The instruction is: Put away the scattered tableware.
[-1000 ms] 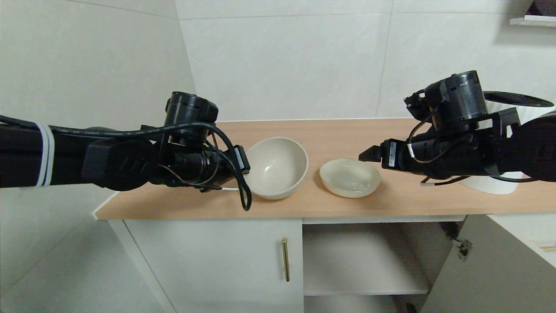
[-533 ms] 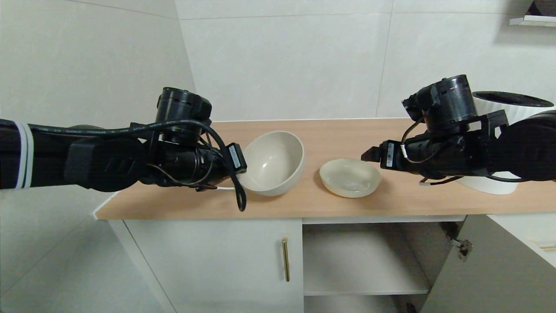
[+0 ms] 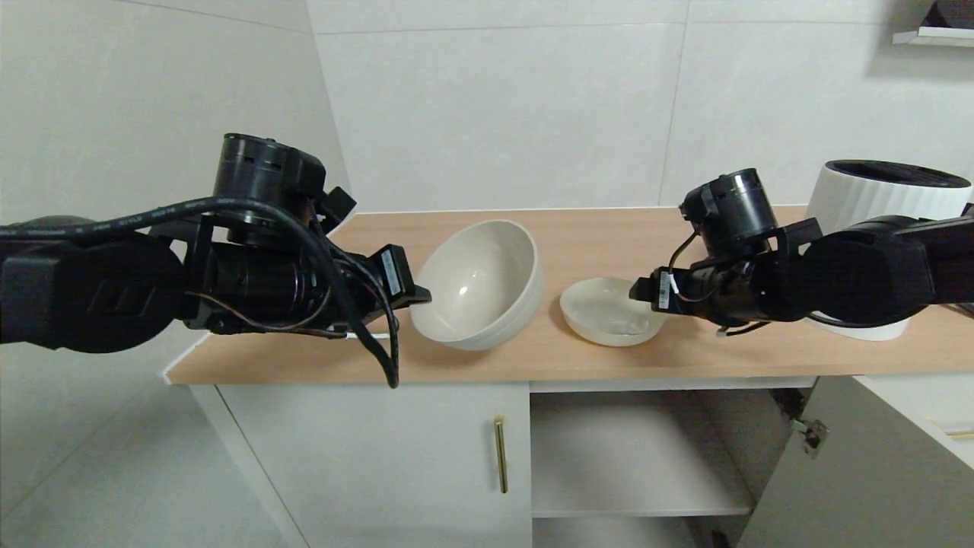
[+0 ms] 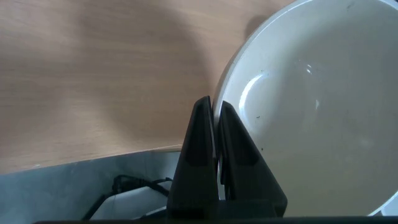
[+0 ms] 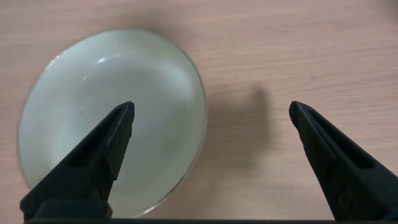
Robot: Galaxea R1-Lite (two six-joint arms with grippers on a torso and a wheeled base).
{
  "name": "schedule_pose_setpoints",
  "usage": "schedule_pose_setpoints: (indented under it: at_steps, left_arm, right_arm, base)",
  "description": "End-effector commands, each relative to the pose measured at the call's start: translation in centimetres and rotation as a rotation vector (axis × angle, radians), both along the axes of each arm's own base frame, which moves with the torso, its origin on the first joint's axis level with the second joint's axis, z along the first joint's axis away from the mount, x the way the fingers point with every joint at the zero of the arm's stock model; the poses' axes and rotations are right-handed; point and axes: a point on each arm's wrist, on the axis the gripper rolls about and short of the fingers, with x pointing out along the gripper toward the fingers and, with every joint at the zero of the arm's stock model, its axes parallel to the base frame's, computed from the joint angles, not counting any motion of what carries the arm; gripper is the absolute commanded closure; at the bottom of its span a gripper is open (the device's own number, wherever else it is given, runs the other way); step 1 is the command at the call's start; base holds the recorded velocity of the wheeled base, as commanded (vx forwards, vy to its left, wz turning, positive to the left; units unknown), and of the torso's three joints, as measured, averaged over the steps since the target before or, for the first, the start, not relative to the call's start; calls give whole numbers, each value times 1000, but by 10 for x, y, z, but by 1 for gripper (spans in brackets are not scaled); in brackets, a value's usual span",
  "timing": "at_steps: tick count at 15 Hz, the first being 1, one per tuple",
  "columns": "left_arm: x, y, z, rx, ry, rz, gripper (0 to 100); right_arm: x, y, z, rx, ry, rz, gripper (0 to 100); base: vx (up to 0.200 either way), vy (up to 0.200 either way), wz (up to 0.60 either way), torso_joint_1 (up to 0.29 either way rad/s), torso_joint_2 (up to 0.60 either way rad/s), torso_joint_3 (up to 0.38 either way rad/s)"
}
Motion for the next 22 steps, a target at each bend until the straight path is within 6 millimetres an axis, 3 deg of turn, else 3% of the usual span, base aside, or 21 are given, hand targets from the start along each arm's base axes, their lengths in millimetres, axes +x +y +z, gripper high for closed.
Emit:
schedule_pose_setpoints:
  at_steps: [1,3,4,9,14,18,20,21,22]
  left_arm:
    - [-3,1,4,-6,-10,0,100]
    - [-3,1,4,-6,-10,0,100]
    - [-3,1,4,-6,-10,0,100]
    - [-5,2,6,-8,-16,-3,100]
    - [-11,7,12,-7,-38,-3,100]
    - [-40,20,9,23,-39,-12,100]
    - [-52,25,10,23,-46,-14,100]
    - [-62,29,9,26,-49,-25,100]
    - [-66,30,7,37,-45,-30,100]
  right_arm:
    - [4,2,-8,-10,19,1,0]
    - [8,4,-14,-15,29,2,0]
    - [10,5,-16,-16,35,1,100]
    - [13,7,-21,-12,48,9,100]
    - [-6,-1,12,99,2,52,100]
    - [-61,-29,51,158,-38,76,100]
    - [-81,-39,60,173,-33,106,100]
    - [-106,-50,62,165,38,142,100]
    - [-117,-55,60,170,81,174,100]
  base:
    - [0,0,0,0,0,0]
    - [0,0,0,0,0,0]
    - [0,0,0,0,0,0]
    - [0,0,0,0,0,0]
    - [0,0,0,0,0,0]
    - [0,0,0,0,0,0]
    - [0,0,0,0,0,0]
    - [0,0,0,0,0,0]
    - [0,0,0,0,0,0]
